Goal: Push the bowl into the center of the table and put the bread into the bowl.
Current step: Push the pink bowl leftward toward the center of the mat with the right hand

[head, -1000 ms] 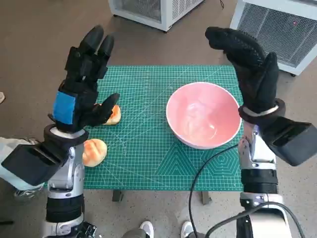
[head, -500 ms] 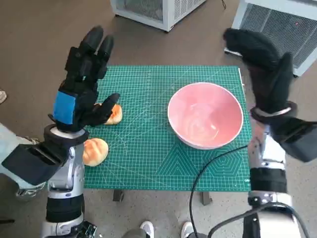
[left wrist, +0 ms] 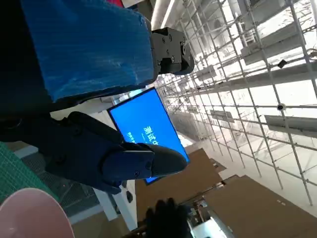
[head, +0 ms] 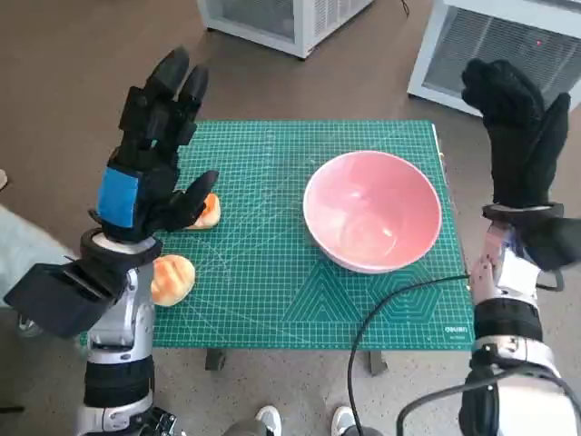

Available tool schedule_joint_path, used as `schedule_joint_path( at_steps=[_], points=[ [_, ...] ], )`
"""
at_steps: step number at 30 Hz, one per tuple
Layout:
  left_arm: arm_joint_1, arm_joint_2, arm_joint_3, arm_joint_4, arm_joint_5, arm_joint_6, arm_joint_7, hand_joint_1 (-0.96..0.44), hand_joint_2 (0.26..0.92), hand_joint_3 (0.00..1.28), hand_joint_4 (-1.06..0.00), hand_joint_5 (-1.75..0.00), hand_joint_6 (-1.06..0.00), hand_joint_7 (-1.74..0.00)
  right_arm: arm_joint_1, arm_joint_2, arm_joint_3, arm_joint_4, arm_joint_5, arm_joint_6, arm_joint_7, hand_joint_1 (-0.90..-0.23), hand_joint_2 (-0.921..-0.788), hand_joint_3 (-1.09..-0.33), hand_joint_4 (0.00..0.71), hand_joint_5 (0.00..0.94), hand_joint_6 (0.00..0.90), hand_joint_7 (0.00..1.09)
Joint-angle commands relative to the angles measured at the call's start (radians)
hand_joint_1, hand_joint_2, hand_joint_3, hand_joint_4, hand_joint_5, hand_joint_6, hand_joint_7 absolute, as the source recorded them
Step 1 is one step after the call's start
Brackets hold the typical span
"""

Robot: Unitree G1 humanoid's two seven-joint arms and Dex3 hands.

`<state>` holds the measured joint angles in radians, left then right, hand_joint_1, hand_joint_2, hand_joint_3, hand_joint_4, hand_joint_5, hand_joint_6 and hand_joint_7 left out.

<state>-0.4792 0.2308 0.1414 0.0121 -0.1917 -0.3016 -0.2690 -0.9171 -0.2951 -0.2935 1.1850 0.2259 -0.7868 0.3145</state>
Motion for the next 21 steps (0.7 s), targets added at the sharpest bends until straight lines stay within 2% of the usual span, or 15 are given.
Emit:
schedule_joint_path(
  at_steps=[1, 7, 15, 19, 21],
  points=[
    [0.001, 0.001, 0.005, -0.002, 0.012, -0.018, 0.011, -0.72, 0.921, 0.43, -0.18, 0.0, 0.0, -0.42, 0.009, 0.019, -0.008, 0.068, -0.018, 0.067, -0.043, -0.724, -0.921, -0.837, 0.154, 0.0, -0.001, 0.53],
    [0.002, 0.006, 0.008, 0.001, 0.009, -0.021, 0.011, -0.72, 0.921, 0.43, -0.18, 0.0, 0.0, -0.42, 0.021, 0.043, -0.002, 0.105, -0.044, 0.111, -0.091, -0.7, -0.921, -0.859, 0.128, 0.0, -0.001, 0.52],
    [0.01, 0.012, 0.02, -0.002, -0.002, -0.02, 0.006, -0.72, 0.921, 0.43, -0.18, 0.0, 0.0, -0.42, 0.029, 0.074, 0.001, 0.133, -0.082, 0.189, -0.139, -0.648, -0.921, -0.921, 0.135, 0.006, -0.001, 0.54],
    [0.019, 0.011, 0.023, -0.014, -0.001, -0.018, 0.008, -0.72, 0.921, 0.43, -0.18, 0.0, 0.0, -0.42, 0.03, 0.094, -0.009, 0.14, -0.081, 0.229, -0.143, -0.654, -0.921, -0.927, 0.141, 0.008, -0.001, 0.53],
    [0.025, 0.011, 0.024, -0.022, 0.005, -0.018, 0.011, -0.72, 0.921, 0.43, -0.18, 0.0, 0.0, -0.42, 0.03, 0.108, -0.02, 0.142, -0.07, 0.249, -0.133, -0.662, -0.921, -0.926, 0.14, 0.007, -0.001, 0.53]
  ],
)
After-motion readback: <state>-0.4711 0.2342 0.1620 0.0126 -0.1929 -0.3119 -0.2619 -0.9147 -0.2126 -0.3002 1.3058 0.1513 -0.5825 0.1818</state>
